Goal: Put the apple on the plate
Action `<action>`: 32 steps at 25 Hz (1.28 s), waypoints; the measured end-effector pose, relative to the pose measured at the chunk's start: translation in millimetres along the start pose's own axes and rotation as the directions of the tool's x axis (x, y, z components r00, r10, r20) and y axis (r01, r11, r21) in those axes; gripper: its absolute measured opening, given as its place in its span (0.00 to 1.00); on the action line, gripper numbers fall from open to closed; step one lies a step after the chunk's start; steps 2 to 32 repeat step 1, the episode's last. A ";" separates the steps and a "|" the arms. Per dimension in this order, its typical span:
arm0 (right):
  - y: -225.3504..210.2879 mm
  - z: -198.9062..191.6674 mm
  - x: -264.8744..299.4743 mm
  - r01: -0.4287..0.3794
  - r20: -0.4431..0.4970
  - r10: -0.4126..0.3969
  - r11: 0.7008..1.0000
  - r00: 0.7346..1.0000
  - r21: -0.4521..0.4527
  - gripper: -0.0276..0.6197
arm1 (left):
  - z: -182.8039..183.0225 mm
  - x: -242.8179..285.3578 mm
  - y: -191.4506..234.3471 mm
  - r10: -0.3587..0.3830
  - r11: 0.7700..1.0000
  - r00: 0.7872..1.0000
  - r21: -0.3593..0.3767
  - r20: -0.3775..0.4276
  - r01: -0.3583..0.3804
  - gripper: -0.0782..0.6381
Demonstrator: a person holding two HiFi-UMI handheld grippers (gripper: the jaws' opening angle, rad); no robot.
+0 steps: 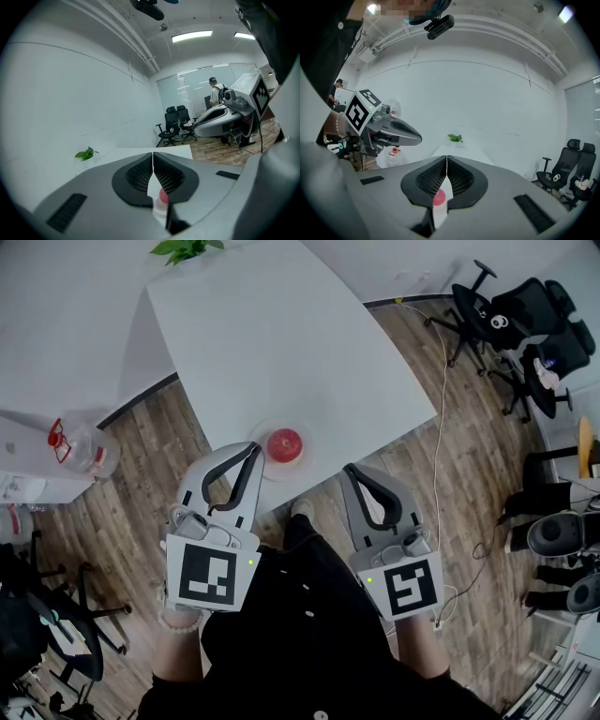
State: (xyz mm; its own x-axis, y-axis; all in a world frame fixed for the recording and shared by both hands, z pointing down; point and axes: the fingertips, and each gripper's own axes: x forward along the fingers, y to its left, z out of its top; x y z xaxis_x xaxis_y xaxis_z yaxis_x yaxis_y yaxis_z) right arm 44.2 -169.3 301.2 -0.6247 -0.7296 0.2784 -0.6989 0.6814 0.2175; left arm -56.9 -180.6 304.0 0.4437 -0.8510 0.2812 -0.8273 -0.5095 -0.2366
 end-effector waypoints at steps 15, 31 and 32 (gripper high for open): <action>-0.1 -0.1 0.2 0.000 0.000 0.000 1.000 1.000 0.002 0.11 | -0.3 0.3 0.2 0.000 1.000 1.000 0.000 -0.001 0.000 0.13; -0.1 -0.1 0.2 0.000 0.000 0.000 1.000 1.000 0.002 0.11 | -0.3 0.3 0.2 0.000 1.000 1.000 0.000 -0.001 0.000 0.13; -0.1 -0.1 0.2 0.000 0.000 0.000 1.000 1.000 0.002 0.11 | -0.3 0.3 0.2 0.000 1.000 1.000 0.000 -0.001 0.000 0.13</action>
